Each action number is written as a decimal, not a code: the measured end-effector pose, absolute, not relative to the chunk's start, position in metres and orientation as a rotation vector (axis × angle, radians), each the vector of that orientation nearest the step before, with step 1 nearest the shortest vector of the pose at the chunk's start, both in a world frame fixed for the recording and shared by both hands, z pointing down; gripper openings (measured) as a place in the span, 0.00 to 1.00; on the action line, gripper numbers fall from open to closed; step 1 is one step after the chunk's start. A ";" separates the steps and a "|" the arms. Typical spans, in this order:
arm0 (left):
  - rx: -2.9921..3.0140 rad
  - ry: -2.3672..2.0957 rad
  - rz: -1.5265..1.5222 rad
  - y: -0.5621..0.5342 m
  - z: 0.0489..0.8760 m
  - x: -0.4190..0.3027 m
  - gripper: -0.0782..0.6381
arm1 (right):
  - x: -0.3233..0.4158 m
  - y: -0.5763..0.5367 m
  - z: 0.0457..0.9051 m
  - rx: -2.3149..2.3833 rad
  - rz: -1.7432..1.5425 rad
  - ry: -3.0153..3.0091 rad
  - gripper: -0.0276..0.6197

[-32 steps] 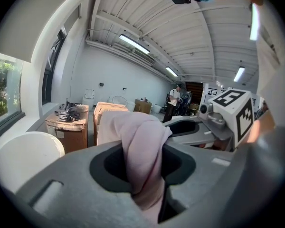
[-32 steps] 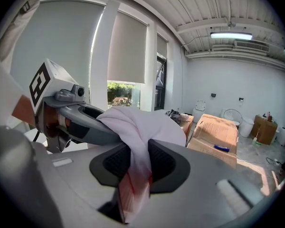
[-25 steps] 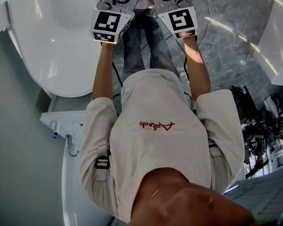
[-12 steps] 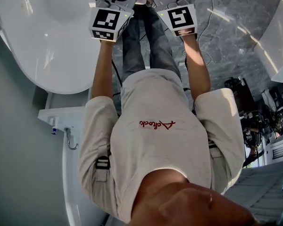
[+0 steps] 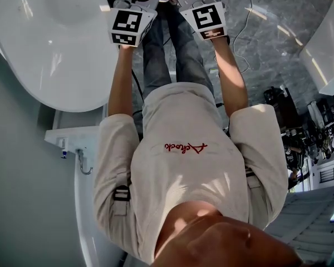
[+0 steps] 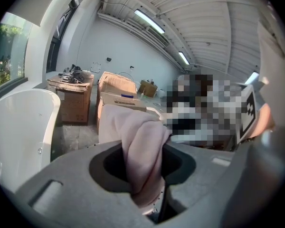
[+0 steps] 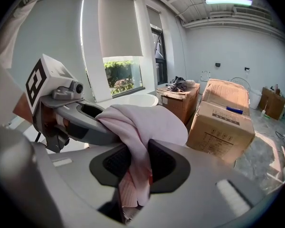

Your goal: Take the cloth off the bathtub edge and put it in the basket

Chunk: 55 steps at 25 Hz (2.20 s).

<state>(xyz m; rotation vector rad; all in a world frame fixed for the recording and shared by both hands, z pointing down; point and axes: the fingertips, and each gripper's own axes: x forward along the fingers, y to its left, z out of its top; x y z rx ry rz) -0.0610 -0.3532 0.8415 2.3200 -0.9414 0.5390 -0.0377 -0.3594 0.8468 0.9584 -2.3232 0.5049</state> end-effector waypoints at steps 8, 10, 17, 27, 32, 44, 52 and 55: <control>2.239 -0.941 0.610 -0.358 0.898 -0.062 0.32 | -0.035 -0.363 0.905 0.935 0.582 -2.224 0.21; 2.215 -0.936 0.616 -0.359 0.910 -0.061 0.32 | -0.033 -0.364 0.916 0.939 0.610 -2.197 0.21; 2.024 -0.867 0.710 -0.348 0.973 -0.064 0.52 | -0.018 -0.349 0.979 0.912 0.688 -1.989 0.30; 1.982 -0.897 0.751 -0.337 0.984 -0.085 0.81 | -0.011 -0.339 0.990 0.937 0.758 -1.988 0.58; 2.016 -0.919 0.733 -0.340 0.968 -0.087 0.77 | -0.013 -0.345 0.975 0.969 0.738 -2.009 0.48; 2.083 -1.016 0.698 -0.343 0.926 -0.095 0.12 | -0.003 -0.350 0.940 1.067 0.688 -2.041 0.07; 2.138 -1.016 0.657 -0.341 0.884 -0.080 0.11 | -0.003 -0.350 0.893 1.106 0.696 -2.100 0.05; 2.162 -1.043 0.612 -0.343 0.857 -0.075 0.11 | 0.000 -0.351 0.863 1.167 0.724 -2.150 0.05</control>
